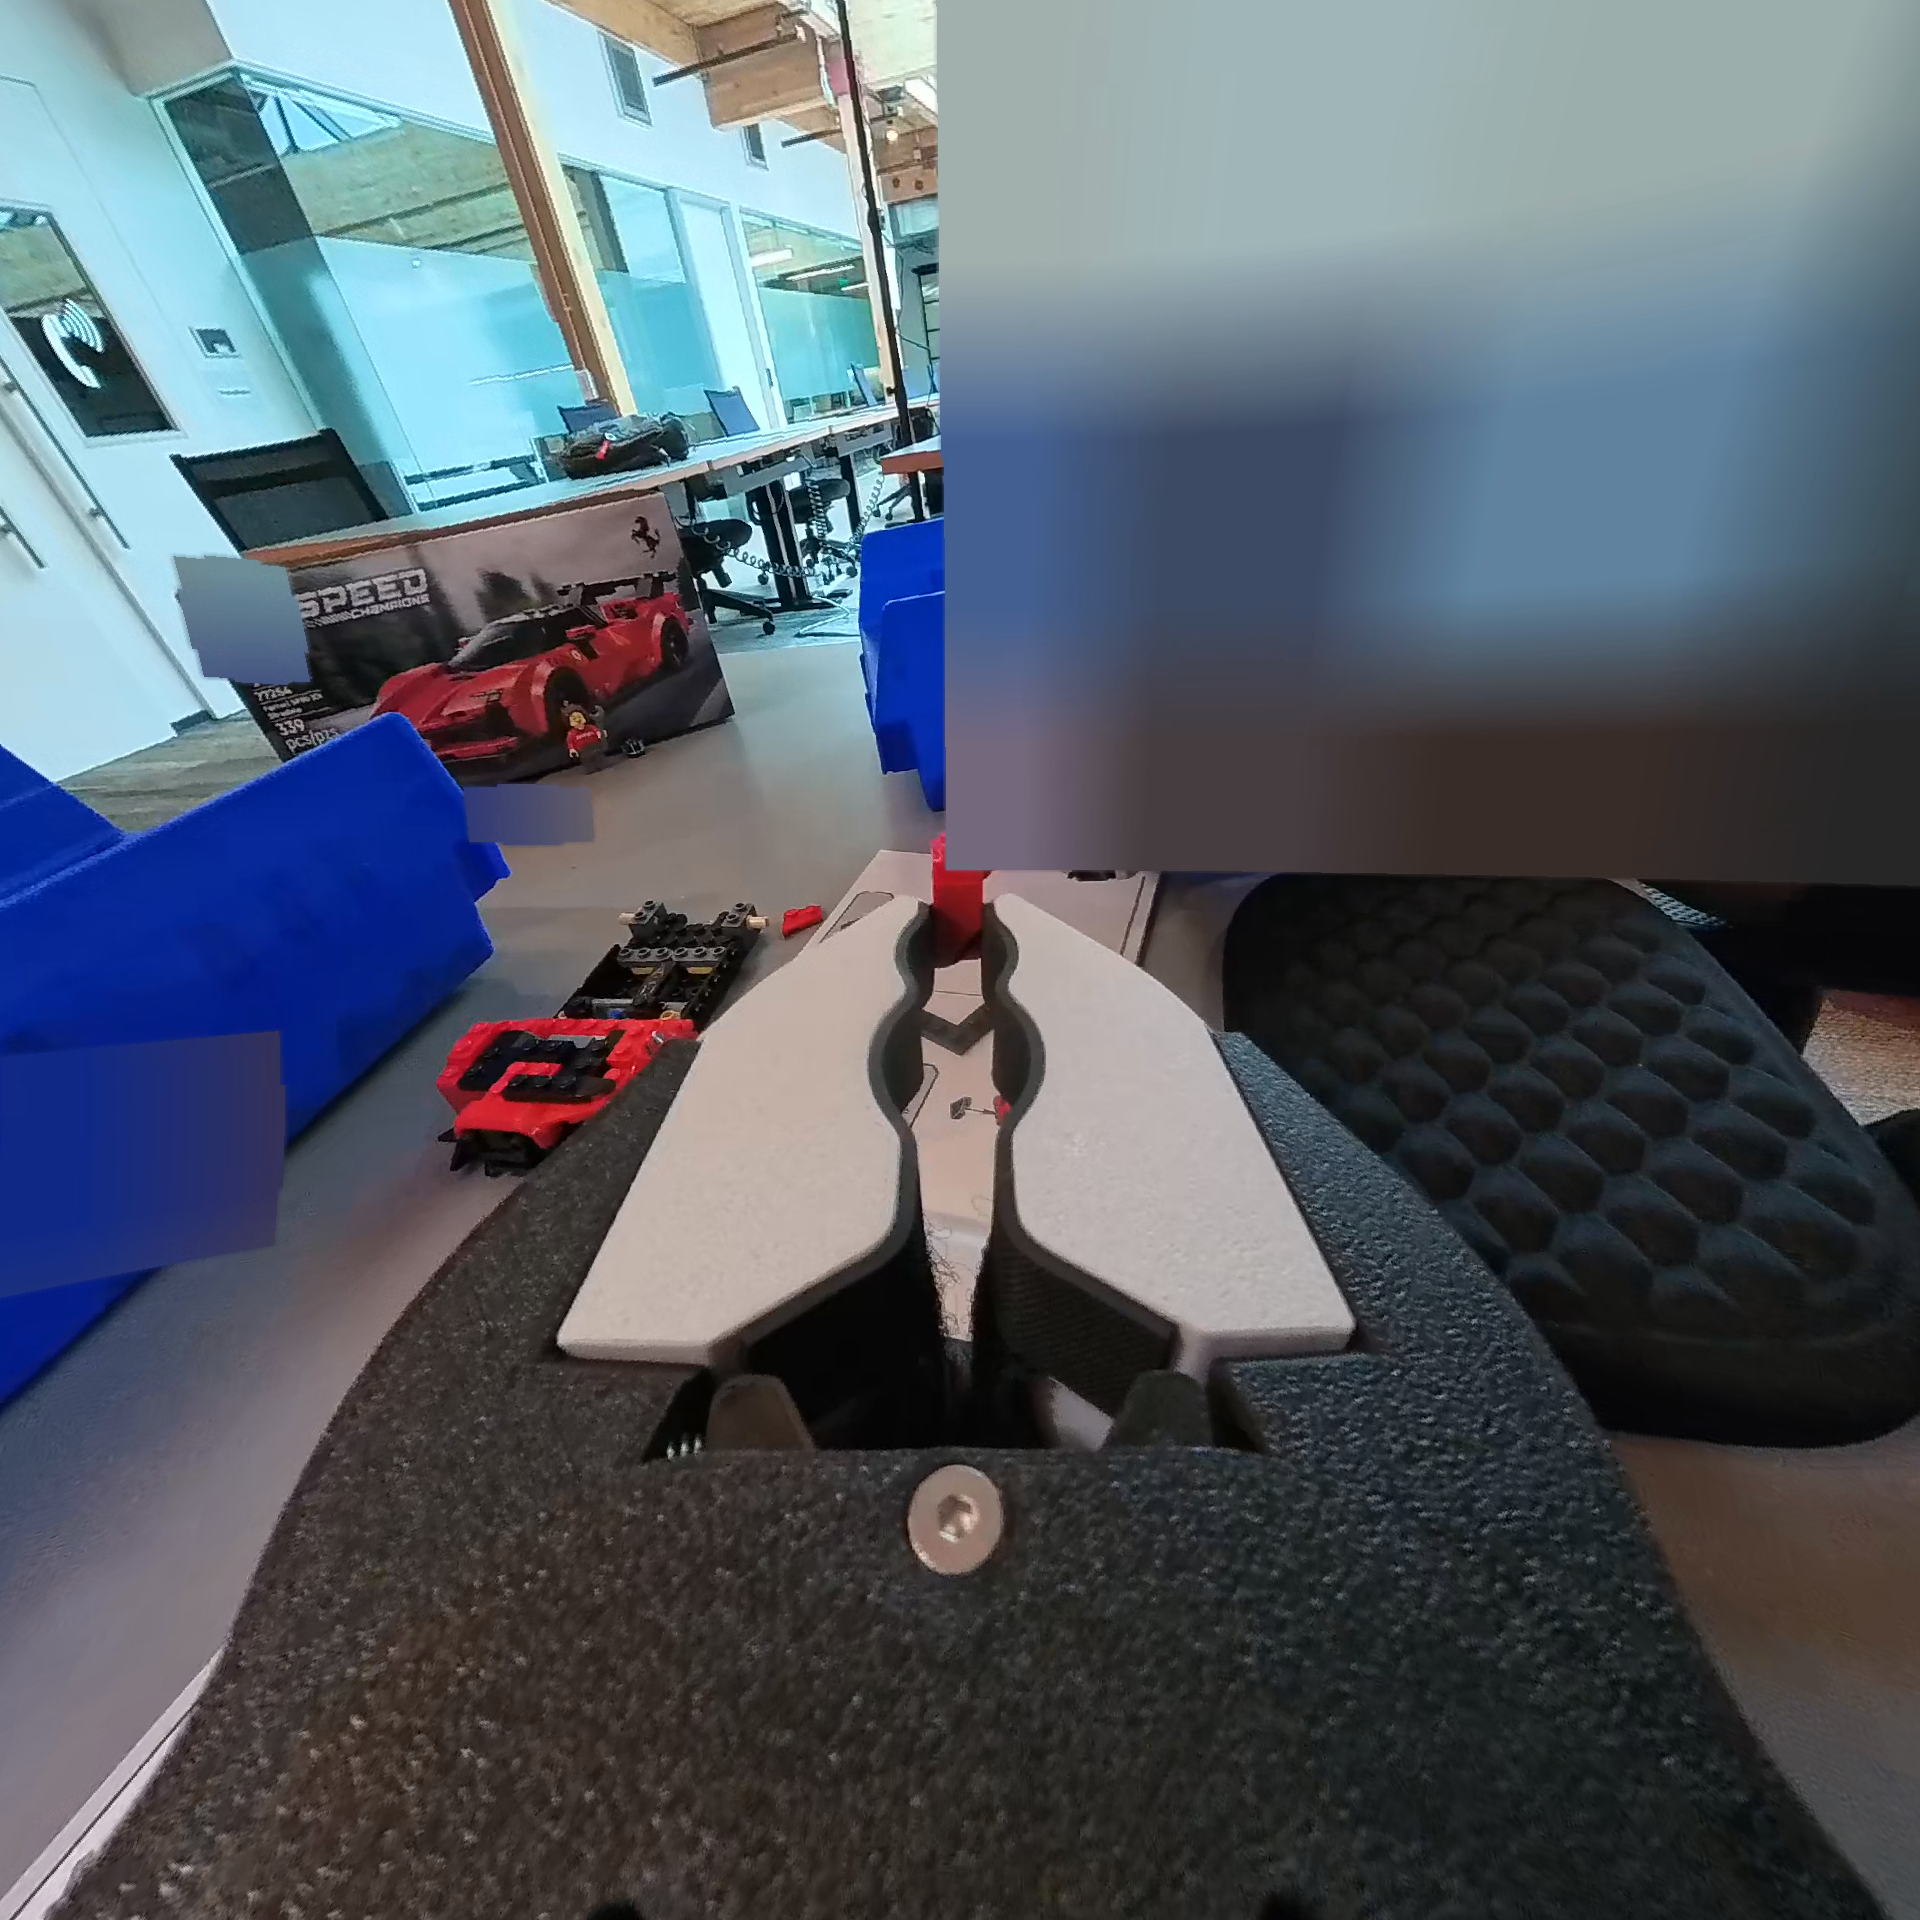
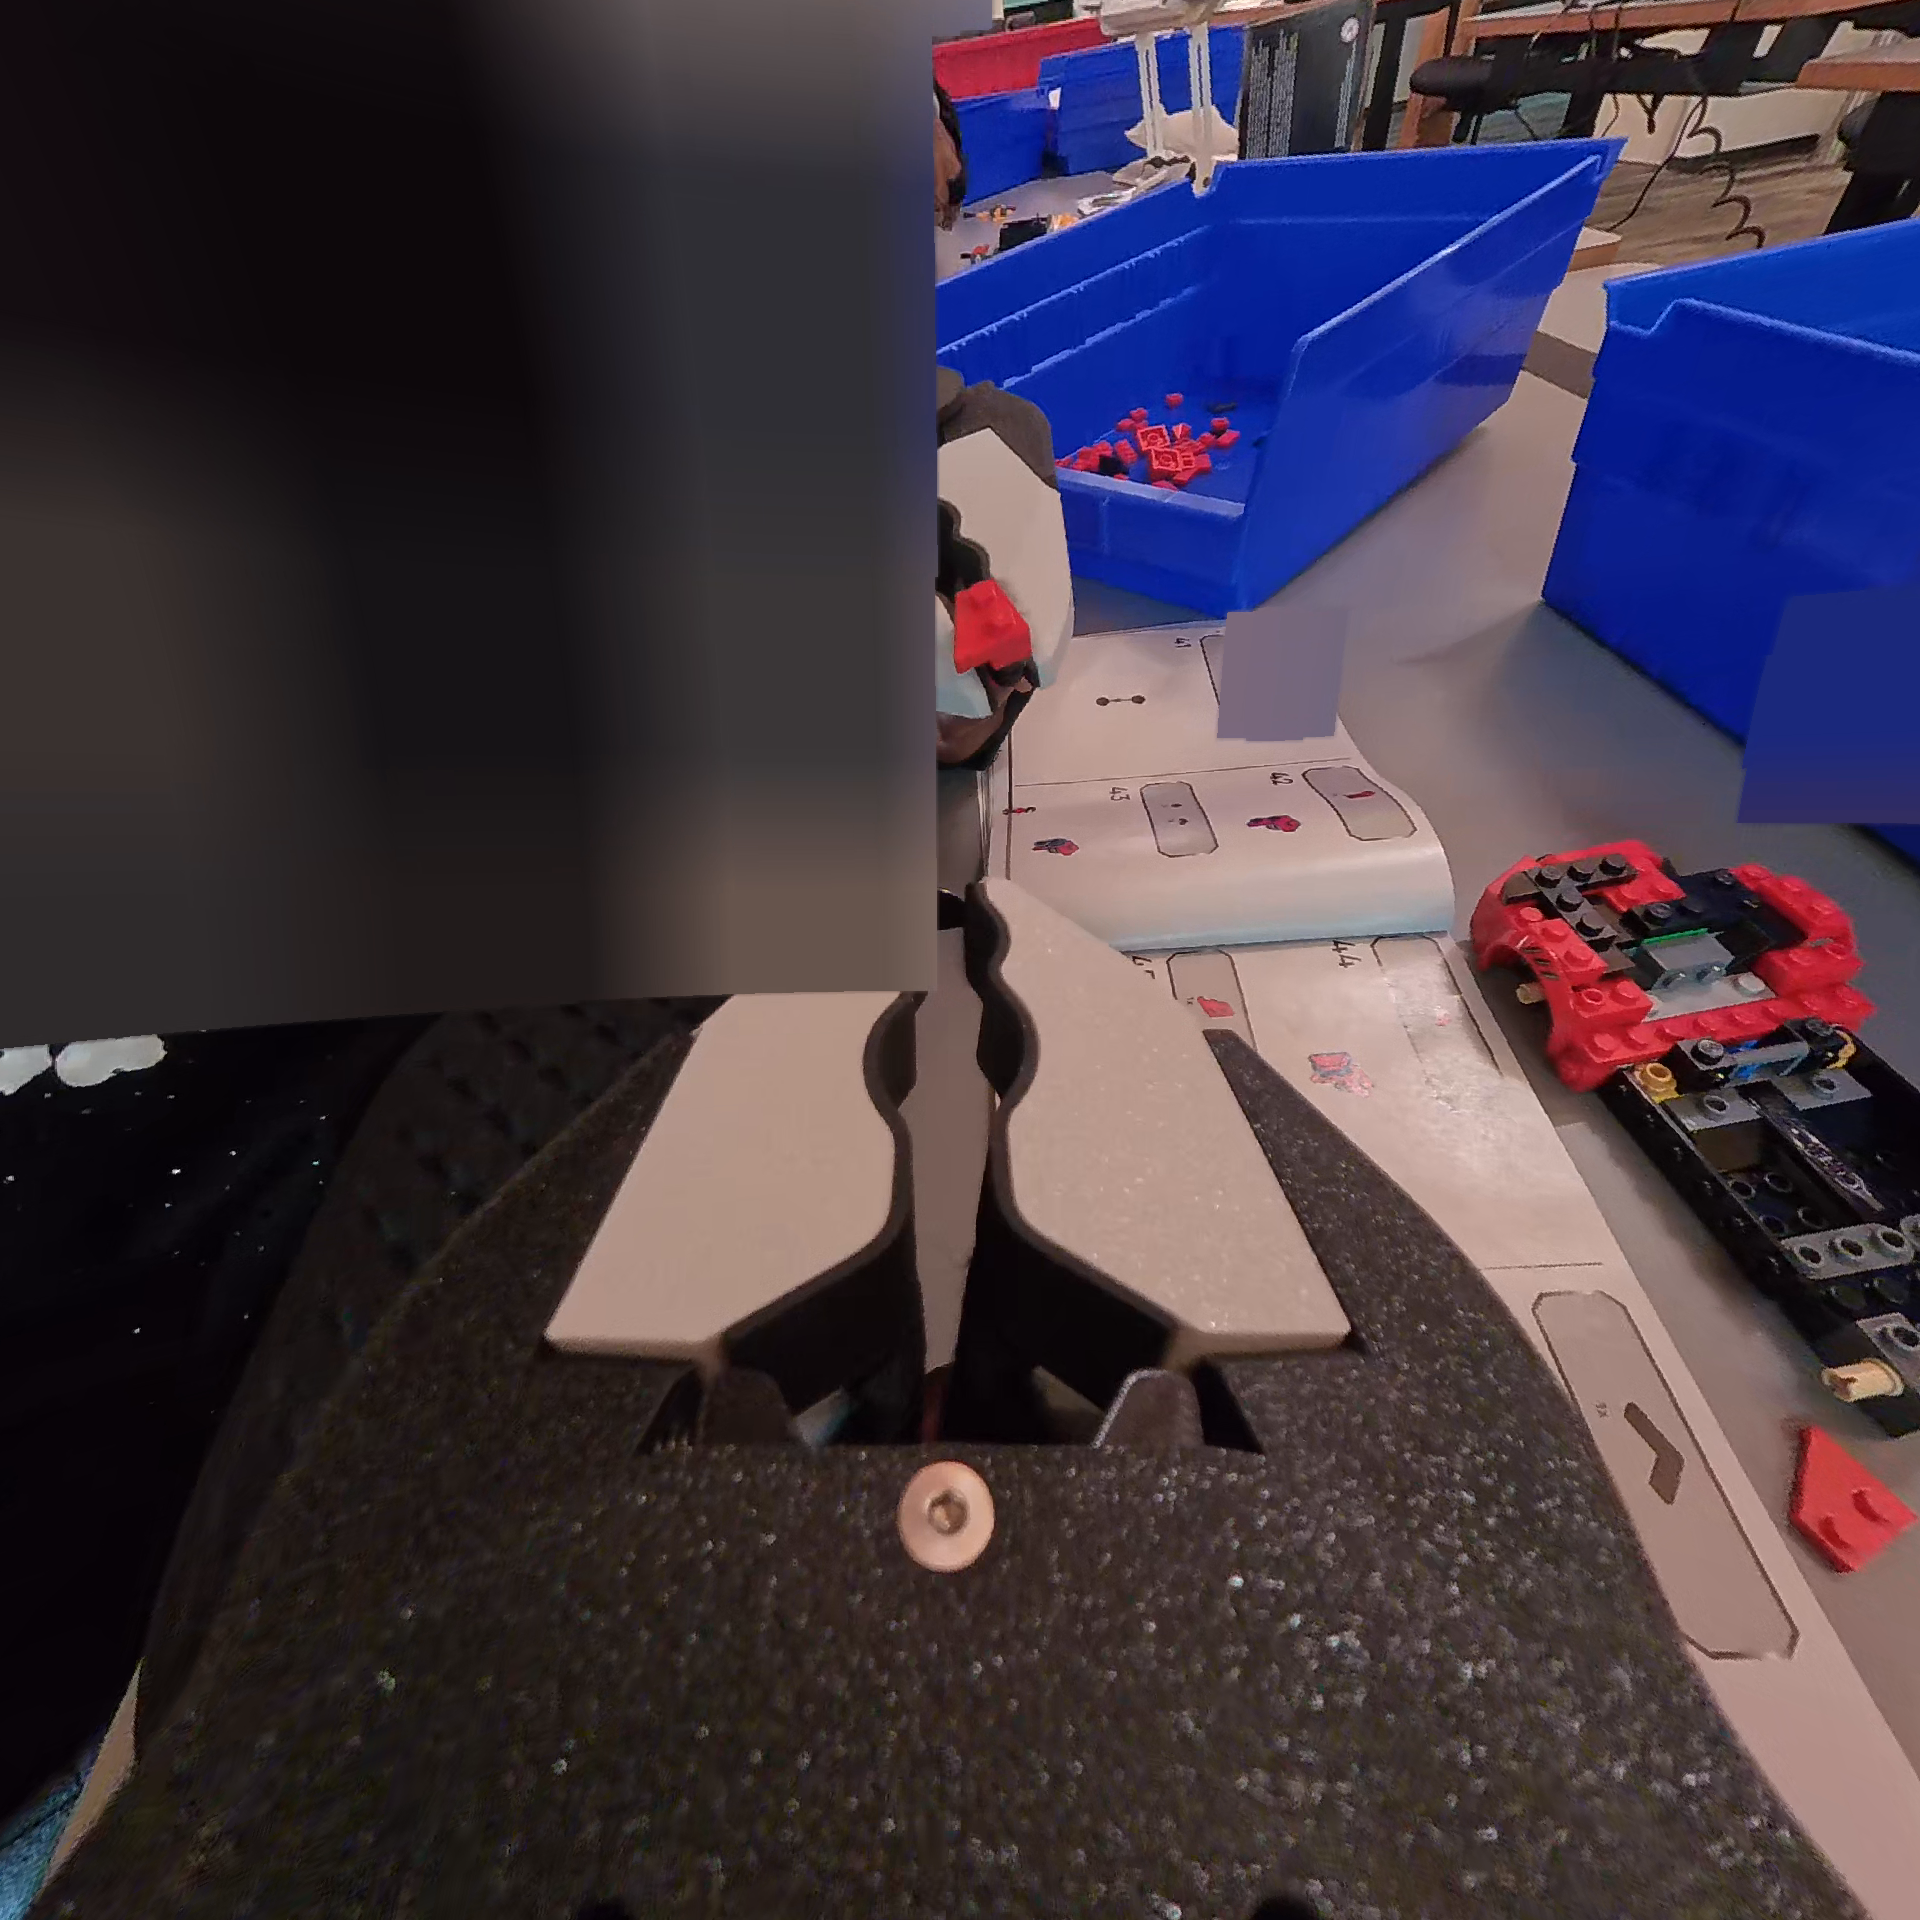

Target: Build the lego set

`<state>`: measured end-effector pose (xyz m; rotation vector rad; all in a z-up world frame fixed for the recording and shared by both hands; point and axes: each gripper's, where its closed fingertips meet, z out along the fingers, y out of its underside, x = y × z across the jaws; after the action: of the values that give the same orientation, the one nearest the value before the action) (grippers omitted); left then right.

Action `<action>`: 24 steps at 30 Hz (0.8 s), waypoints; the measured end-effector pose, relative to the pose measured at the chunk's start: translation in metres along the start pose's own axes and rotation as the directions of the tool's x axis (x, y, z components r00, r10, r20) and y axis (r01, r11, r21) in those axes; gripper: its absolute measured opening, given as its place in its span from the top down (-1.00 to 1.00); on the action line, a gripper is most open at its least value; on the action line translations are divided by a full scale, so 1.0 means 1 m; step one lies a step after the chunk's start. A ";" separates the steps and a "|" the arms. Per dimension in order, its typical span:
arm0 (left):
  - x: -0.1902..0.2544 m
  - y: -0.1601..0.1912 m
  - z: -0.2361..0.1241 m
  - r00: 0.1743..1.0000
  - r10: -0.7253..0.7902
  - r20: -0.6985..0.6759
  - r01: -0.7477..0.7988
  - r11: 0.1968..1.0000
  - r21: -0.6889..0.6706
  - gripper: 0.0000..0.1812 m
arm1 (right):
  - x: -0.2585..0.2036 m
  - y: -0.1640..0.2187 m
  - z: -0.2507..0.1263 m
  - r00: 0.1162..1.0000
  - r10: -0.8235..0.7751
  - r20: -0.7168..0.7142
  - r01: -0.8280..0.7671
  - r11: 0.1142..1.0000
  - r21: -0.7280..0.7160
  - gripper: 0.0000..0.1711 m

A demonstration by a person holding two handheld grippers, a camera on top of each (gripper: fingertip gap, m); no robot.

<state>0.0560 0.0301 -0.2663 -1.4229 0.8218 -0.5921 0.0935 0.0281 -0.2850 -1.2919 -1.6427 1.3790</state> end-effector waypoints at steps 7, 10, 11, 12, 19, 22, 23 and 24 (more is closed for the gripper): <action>0.002 0.001 0.001 1.000 0.001 -0.017 -0.001 1.000 -0.008 0.92 | -0.002 0.000 0.001 1.000 -0.011 0.008 0.011 1.000 0.002 0.93; 0.004 0.001 0.001 1.000 0.005 -0.025 -0.005 1.000 -0.008 0.92 | -0.003 -0.002 0.001 1.000 -0.015 0.012 0.015 1.000 0.011 0.93; 0.004 0.001 0.001 1.000 0.005 -0.027 -0.005 1.000 -0.007 0.92 | -0.003 -0.003 0.001 1.000 -0.017 0.013 0.017 1.000 0.015 0.93; 0.004 0.001 0.001 1.000 0.005 -0.028 -0.005 1.000 -0.006 0.92 | -0.004 -0.004 0.001 1.000 -0.020 0.015 0.019 1.000 0.020 0.93; 0.007 0.001 0.001 0.999 0.005 -0.047 -0.005 1.000 -0.006 0.92 | -0.006 -0.009 0.000 0.999 -0.028 0.024 0.026 0.998 0.051 0.93; 0.012 0.002 0.002 0.997 0.010 -0.075 -0.011 1.000 -0.018 0.92 | -0.009 -0.012 0.000 0.999 -0.037 0.036 0.035 0.997 0.069 0.93; 0.013 0.003 0.002 0.996 0.013 -0.084 -0.015 1.000 -0.021 0.92 | -0.010 -0.013 0.000 0.998 -0.043 0.040 0.040 0.996 0.076 0.93; 0.015 0.003 0.002 0.995 0.014 -0.097 -0.017 1.000 -0.025 0.92 | -0.011 -0.015 0.000 0.998 -0.051 0.046 0.047 0.995 0.085 0.93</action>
<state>0.0669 0.0197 -0.2716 -1.4182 0.9193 -0.6447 0.0931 0.0178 -0.2697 -1.1710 -1.6199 1.4442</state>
